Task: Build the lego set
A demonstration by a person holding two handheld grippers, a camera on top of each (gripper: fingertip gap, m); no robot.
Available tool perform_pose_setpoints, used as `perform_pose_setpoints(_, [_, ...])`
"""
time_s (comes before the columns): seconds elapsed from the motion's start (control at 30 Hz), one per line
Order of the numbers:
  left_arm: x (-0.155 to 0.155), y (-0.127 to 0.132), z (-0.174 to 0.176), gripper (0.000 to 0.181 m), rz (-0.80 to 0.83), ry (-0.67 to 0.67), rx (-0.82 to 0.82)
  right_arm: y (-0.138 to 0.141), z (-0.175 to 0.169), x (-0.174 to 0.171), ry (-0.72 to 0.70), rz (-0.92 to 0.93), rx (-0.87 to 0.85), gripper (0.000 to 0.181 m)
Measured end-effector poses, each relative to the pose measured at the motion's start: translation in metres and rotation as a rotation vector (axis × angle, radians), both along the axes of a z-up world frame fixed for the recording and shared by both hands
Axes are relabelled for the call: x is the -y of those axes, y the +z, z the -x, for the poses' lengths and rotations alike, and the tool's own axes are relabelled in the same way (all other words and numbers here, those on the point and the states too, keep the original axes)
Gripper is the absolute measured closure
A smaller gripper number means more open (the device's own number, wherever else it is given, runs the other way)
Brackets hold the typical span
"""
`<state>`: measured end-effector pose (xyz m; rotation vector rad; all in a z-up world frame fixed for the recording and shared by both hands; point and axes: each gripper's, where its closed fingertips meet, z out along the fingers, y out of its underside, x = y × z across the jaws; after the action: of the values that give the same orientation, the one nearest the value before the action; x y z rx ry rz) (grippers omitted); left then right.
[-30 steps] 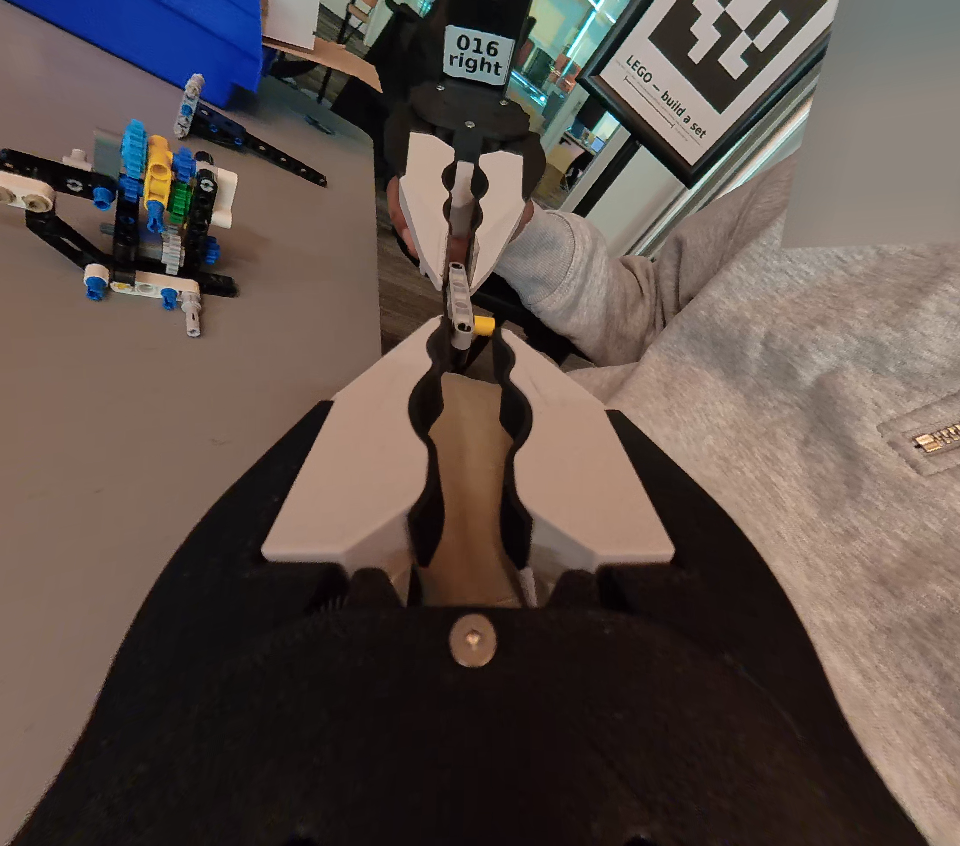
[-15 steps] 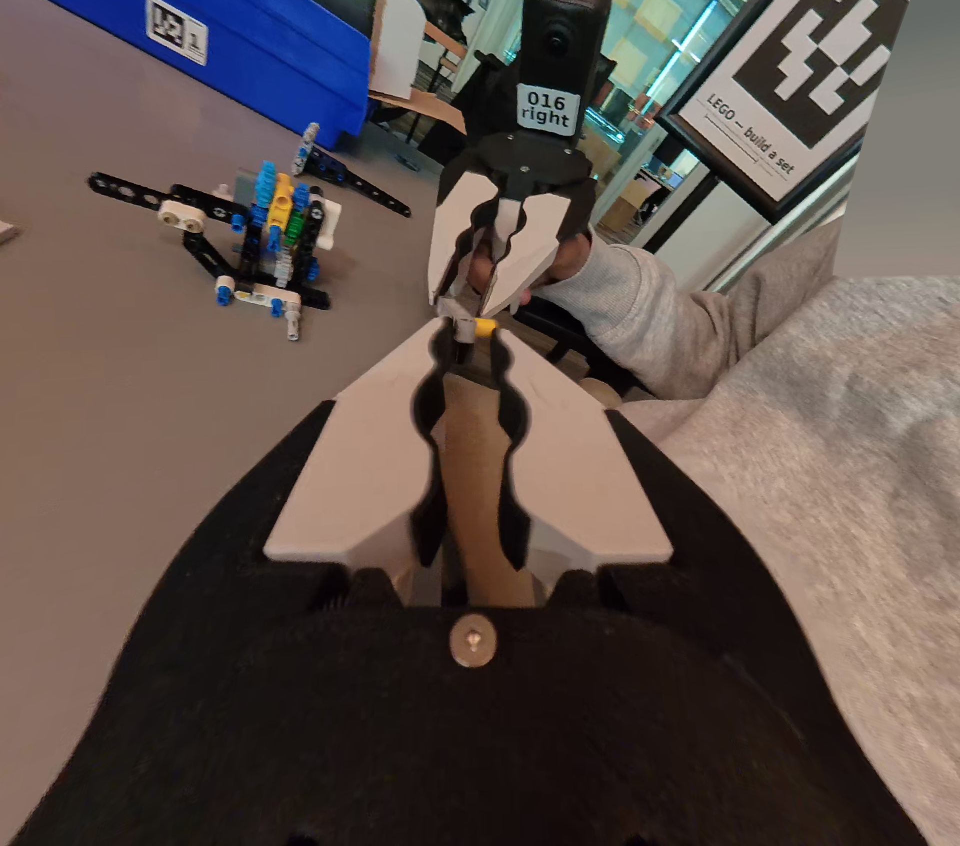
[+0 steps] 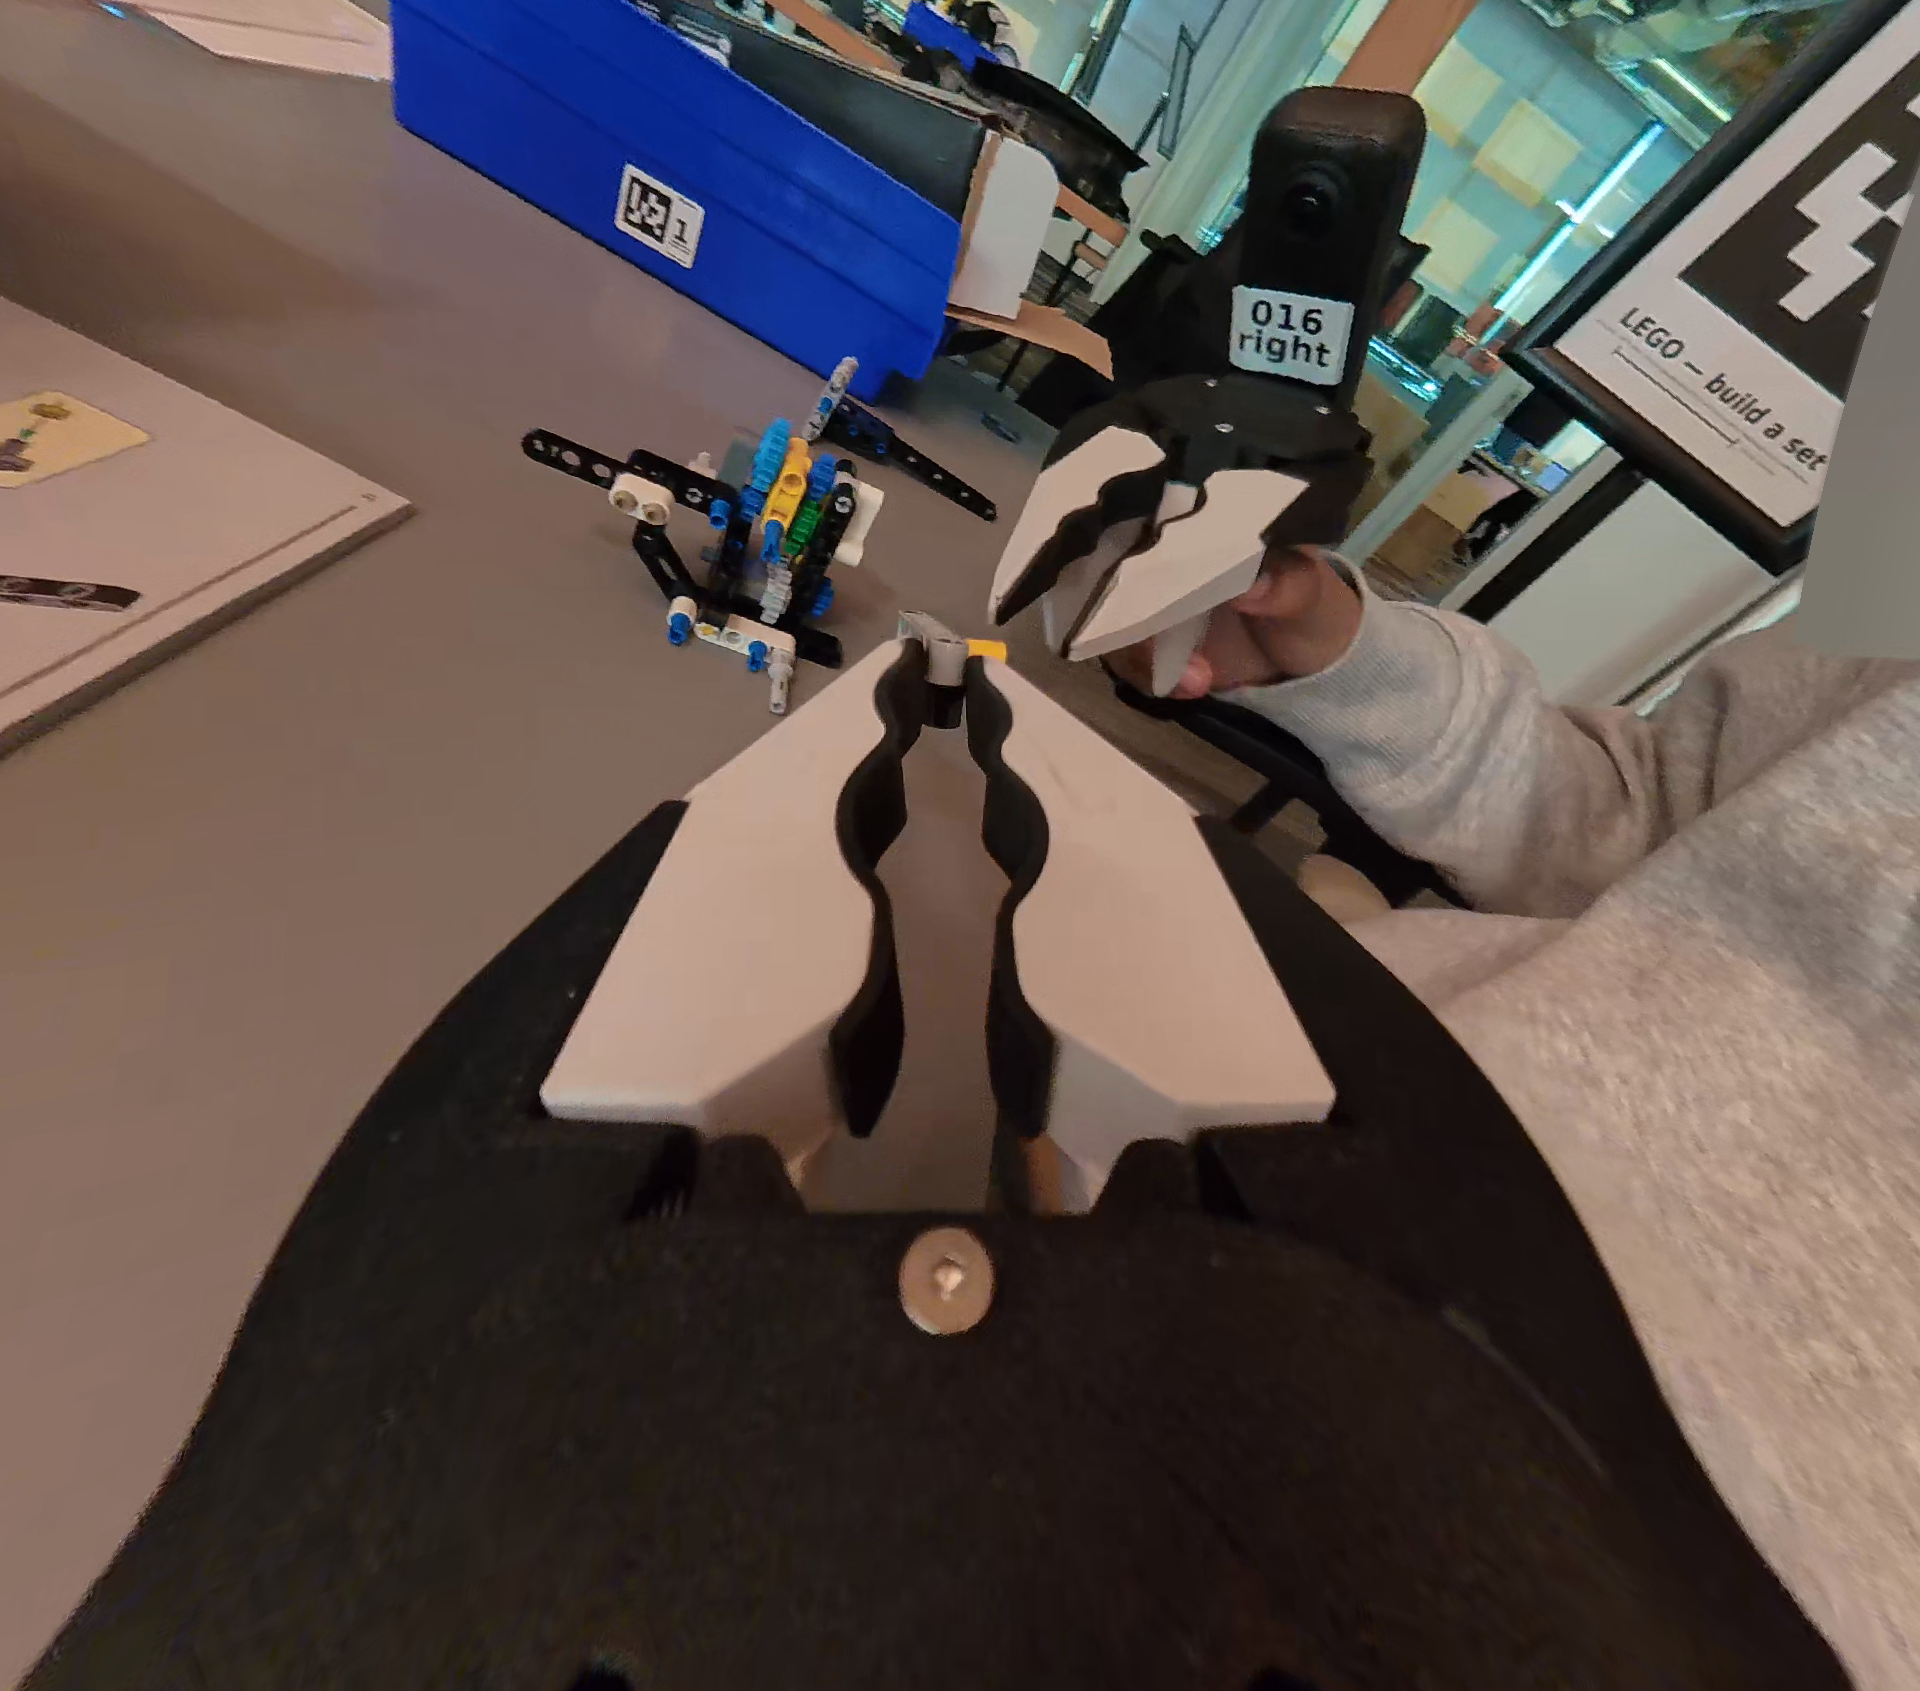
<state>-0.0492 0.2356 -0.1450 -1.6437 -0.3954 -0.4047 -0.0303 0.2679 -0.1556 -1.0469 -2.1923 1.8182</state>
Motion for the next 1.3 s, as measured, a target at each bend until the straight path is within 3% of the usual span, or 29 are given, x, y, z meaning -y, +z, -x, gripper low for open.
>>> perform_pose_setpoints(0.27, [0.003,0.007,0.01,0.178,0.002,0.15,-0.141,0.009,0.012,0.028,-0.135,0.128,0.053,0.163])
perform_pose_setpoints(0.5, [0.0,0.013,0.004,0.178,-0.003,0.204,-0.244,0.006,0.022,0.021,-0.258,0.156,0.07,0.16])
perform_pose_setpoints(0.63, [0.001,0.015,0.005,0.177,-0.006,0.247,-0.281,0.012,0.021,0.022,-0.26,0.179,0.051,0.161])
perform_pose_setpoints(0.93, [-0.005,0.013,-0.005,0.178,0.049,0.255,-0.43,0.019,0.017,0.033,-0.225,0.31,0.1,0.167])
perform_pose_setpoints(1.3, [-0.013,0.007,-0.017,0.172,0.033,0.138,-0.338,0.013,0.009,0.022,-0.225,0.328,0.147,0.176])
